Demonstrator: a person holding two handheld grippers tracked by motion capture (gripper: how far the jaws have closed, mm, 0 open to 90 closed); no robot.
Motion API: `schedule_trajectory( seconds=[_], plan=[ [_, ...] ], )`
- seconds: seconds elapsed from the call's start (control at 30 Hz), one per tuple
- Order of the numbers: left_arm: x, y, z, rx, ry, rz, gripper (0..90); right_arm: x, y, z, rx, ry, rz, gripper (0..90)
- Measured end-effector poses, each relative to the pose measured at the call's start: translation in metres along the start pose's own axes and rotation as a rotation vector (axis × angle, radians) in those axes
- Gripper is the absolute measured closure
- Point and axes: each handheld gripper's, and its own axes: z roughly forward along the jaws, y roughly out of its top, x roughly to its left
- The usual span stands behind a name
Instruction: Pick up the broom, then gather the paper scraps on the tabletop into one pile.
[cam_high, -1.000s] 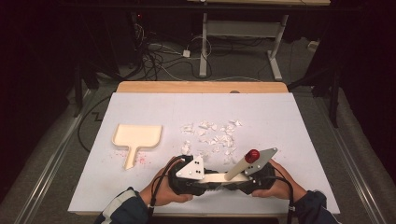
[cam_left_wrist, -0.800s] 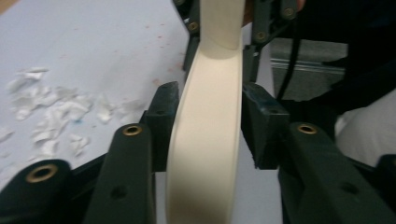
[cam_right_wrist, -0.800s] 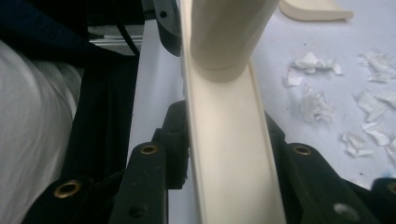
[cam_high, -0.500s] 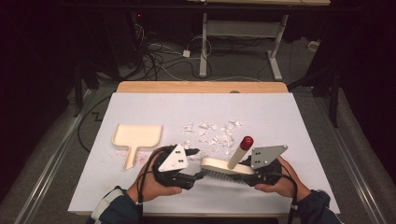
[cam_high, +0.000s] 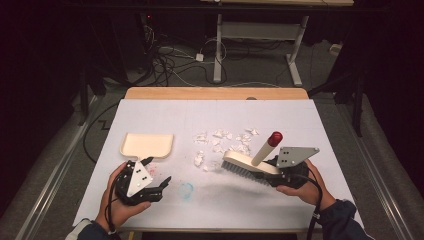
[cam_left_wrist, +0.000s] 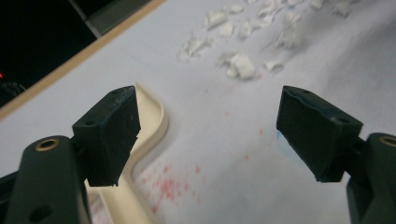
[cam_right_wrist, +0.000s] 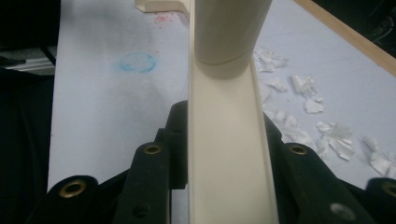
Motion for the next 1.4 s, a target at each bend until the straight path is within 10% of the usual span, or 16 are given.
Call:
schedule_trajectory(
  seconds=[0.5, 1.0, 1.17, 1.4],
  plan=[
    [0.001, -0.03, -0.004, 0.063, 0.016, -0.065, 20.1, -0.034, 0.001, -0.011, -0.045, -0.263, 0.104, 68.1],
    [0.0, -0.032, -0.002, 0.091, 0.012, -0.06, 20.1, -0.109, -0.006, 0.037, 0.143, -0.557, 0.138, 68.1],
    [-0.002, -0.034, -0.003, 0.108, 0.01, -0.054, 19.6, -0.121, -0.015, 0.061, 0.227, -0.584, 0.137, 68.1],
    [-0.002, -0.036, -0.003, 0.115, 0.004, -0.063, 19.6, -0.109, -0.017, 0.083, 0.172, -0.507, 0.133, 68.2]
  ],
)
